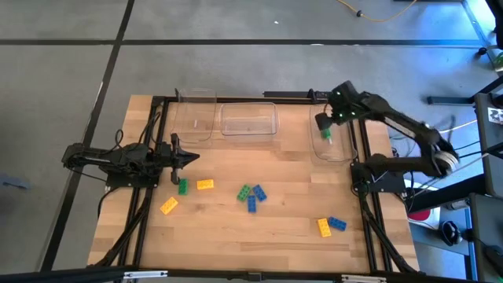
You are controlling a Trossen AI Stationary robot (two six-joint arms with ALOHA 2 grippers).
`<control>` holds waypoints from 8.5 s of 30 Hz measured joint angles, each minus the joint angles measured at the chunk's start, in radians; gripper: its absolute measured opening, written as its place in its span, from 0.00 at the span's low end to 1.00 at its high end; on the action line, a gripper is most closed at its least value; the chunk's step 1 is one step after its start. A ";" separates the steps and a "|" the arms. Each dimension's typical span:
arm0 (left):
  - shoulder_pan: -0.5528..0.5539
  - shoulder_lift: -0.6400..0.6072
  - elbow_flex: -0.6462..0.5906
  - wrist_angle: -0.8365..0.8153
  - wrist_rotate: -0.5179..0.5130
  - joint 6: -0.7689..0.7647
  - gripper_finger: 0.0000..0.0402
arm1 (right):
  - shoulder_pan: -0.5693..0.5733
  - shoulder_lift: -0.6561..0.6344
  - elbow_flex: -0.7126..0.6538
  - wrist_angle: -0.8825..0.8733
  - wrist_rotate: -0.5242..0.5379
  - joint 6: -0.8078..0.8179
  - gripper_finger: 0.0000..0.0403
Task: Sort & place blocks by color
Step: Put the left green game piece into the right transparent bin
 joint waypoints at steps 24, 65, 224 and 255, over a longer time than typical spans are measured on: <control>0.000 0.000 0.000 0.084 0.008 -0.020 0.00 | 0.982 -0.257 -0.370 1.151 0.260 0.206 0.71; 0.000 0.720 0.875 -0.561 -0.063 -0.413 0.62 | 1.007 -0.164 -0.334 1.151 0.288 0.179 0.71; 0.092 1.344 0.643 0.536 0.756 -0.866 0.49 | 1.033 0.505 0.387 0.712 -0.089 -0.425 0.26; 0.190 0.590 0.553 0.146 0.142 -0.341 0.54 | 0.911 -0.426 -0.297 0.773 0.295 -0.008 0.26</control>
